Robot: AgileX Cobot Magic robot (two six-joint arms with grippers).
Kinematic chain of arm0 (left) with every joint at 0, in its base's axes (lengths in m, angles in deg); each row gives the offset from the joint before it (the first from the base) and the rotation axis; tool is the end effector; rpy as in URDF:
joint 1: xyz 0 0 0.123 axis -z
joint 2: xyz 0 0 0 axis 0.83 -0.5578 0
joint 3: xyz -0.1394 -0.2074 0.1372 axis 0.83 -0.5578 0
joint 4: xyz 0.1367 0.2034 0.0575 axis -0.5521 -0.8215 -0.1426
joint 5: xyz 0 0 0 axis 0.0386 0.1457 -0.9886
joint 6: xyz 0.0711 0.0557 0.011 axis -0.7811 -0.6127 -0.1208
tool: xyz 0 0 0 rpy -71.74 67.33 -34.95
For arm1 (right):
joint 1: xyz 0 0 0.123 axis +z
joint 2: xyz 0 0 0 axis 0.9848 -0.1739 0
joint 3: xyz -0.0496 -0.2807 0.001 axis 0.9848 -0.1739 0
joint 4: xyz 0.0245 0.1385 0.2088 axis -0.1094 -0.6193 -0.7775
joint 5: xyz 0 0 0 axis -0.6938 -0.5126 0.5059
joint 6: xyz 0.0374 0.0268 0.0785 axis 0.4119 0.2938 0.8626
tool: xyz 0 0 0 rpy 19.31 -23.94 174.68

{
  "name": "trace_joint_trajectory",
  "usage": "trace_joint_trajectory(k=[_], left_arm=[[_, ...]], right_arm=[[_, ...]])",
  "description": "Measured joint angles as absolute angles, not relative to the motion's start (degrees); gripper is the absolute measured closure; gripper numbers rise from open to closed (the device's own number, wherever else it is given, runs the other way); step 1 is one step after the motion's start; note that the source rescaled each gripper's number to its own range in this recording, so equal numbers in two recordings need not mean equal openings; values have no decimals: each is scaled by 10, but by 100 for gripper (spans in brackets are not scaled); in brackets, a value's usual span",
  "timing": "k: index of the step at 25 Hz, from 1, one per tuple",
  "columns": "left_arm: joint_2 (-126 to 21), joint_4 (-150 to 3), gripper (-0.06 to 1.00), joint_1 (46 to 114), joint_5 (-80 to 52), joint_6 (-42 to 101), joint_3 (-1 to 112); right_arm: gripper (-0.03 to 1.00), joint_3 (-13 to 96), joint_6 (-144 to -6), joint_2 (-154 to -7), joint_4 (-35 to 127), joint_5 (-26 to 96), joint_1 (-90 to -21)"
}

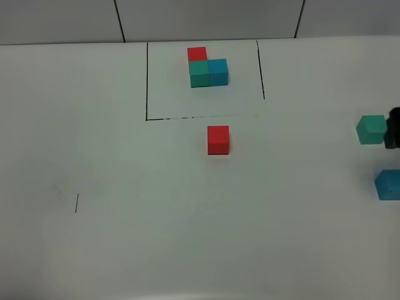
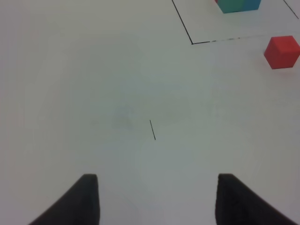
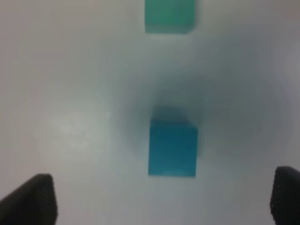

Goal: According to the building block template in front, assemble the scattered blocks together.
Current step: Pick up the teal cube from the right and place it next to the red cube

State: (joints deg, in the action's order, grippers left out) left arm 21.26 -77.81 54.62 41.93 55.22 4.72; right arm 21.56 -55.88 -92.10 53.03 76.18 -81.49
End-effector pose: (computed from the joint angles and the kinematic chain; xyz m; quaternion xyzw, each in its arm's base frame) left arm -0.0058 -0.0130 0.2808 0.0503 0.8420 -0.0377 0.5358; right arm 0.2868 -0.0069 0.2595 -0.0140 0.9840 -0.0036 0.1776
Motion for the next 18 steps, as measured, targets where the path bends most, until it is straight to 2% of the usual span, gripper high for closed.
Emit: trace_joint_trajectory(k=[8, 18], left_arm=[[213, -778, 72, 546, 419, 552, 47], [213, -778, 72, 546, 419, 552, 47]], right_arm=[[0, 367, -599, -1131, 512, 752, -815], [2, 405, -606, -1228, 492, 715, -832]])
